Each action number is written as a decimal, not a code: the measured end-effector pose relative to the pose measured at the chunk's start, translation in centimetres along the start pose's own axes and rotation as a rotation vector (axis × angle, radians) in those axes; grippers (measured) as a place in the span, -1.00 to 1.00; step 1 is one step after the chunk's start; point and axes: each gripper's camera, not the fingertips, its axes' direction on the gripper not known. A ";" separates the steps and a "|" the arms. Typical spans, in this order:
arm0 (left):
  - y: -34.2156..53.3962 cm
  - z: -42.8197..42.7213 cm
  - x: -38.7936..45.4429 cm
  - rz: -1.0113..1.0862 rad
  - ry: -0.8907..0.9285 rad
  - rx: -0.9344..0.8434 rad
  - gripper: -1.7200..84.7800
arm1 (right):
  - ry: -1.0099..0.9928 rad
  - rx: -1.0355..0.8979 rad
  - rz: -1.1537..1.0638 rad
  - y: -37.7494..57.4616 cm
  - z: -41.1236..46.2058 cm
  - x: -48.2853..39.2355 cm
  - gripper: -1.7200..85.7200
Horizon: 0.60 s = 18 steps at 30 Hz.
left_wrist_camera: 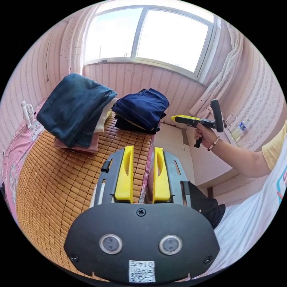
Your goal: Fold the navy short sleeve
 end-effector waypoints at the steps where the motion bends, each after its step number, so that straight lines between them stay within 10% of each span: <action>1: -1.6 1.7 0.0 -0.003 -0.001 -0.011 -0.70 | -0.003 0.000 0.012 -0.5 0.3 0.6 -0.73; 18: -11.9 12.6 -0.3 -0.065 0.101 -0.150 -0.98 | -0.206 0.094 -0.035 -5.0 -1.5 5.8 -0.94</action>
